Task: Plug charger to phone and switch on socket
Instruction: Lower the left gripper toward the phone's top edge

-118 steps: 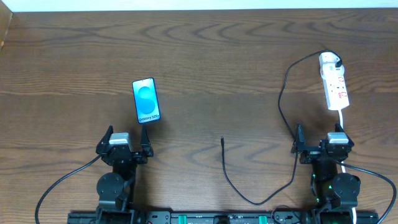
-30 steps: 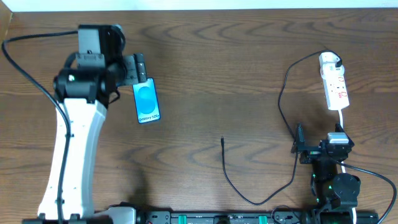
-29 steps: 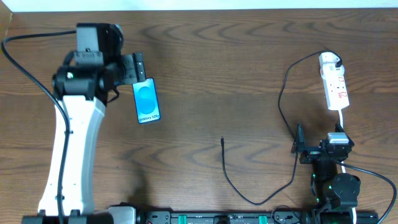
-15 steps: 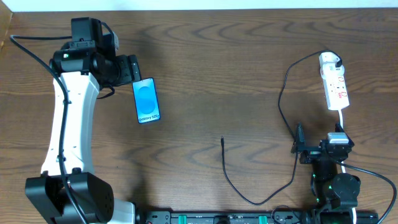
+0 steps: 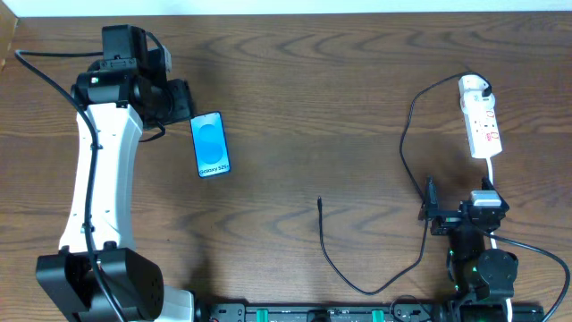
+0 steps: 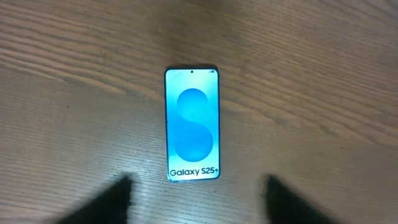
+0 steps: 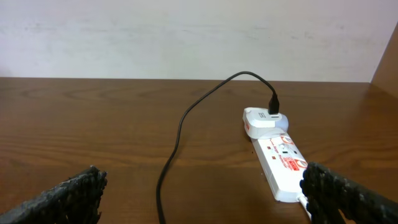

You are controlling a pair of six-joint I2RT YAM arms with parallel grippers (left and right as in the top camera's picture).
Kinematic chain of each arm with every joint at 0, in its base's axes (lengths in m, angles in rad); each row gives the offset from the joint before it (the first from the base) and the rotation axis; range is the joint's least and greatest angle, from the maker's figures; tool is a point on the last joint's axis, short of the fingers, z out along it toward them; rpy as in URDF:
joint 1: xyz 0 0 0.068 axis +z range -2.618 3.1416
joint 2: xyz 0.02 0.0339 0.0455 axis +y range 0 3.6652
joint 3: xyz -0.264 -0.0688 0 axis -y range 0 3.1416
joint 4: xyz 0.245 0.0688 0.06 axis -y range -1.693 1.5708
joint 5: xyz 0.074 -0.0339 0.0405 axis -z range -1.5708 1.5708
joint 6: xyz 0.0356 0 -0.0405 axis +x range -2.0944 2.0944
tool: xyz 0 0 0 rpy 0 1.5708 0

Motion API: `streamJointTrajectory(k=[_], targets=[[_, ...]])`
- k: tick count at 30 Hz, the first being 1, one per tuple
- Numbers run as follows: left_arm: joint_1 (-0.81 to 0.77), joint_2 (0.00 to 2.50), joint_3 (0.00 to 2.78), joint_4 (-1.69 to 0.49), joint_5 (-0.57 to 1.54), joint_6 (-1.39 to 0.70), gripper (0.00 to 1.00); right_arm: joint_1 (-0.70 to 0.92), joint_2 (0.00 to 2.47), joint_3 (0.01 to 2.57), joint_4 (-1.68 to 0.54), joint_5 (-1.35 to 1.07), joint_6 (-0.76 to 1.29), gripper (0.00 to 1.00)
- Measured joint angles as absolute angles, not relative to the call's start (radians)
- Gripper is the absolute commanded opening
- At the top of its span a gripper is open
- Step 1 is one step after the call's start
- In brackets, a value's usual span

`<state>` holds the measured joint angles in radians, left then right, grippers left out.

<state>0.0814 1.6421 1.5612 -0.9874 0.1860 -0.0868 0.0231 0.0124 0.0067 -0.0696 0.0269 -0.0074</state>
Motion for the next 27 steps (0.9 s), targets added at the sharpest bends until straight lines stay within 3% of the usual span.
streamJointTrajectory(k=[13,27], targets=[[0.03,1.66,1.562,-1.041,0.098,-0.188,0.98,0.023,0.012,0.007,-0.07,0.027,-0.007,0.99],[0.03,1.931,1.563,-0.971,0.11,-0.226,0.98,0.023,0.012,0.007,-0.07,0.027,-0.008,0.99]])
